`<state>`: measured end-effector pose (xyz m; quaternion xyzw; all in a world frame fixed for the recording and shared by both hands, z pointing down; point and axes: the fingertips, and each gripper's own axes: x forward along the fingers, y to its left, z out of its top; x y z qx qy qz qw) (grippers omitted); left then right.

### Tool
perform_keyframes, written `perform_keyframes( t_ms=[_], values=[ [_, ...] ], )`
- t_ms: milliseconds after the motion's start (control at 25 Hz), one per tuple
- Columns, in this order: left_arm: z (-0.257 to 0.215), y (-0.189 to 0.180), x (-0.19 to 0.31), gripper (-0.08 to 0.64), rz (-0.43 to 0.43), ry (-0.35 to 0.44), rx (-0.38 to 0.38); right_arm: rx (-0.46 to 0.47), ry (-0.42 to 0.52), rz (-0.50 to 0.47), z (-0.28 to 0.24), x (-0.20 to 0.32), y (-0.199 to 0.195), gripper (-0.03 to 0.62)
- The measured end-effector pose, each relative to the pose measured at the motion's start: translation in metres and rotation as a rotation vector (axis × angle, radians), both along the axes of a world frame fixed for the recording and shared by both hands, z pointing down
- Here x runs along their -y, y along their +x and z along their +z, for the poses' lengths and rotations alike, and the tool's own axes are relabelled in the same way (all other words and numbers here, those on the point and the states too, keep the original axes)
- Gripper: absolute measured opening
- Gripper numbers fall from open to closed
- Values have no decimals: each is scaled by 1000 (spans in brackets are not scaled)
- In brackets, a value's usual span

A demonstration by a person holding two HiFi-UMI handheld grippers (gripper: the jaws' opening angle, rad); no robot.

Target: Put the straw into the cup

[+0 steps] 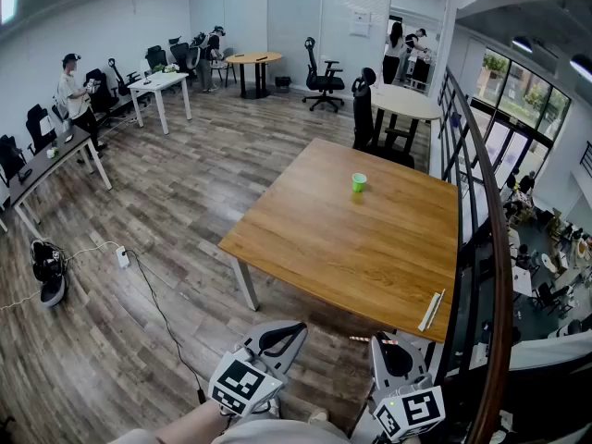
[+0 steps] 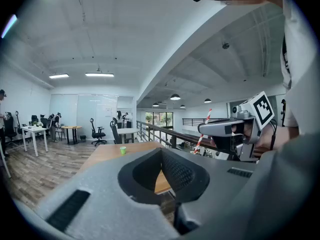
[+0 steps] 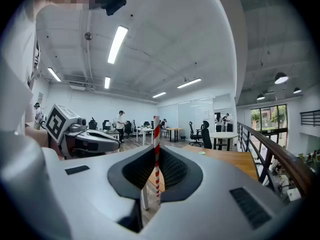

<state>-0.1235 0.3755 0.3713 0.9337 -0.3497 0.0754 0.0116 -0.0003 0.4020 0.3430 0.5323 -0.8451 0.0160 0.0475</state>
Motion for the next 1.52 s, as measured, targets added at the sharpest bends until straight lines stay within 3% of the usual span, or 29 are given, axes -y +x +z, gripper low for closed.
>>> perform_keyframes(
  t_ms=[720,1520],
  values=[
    [7,12,1,15,-11,-16,15,46,-10,0,6,2,16,34],
    [28,102,15,15,-24,-20,56,60,-13,-20,28,17,103,34]
  ],
)
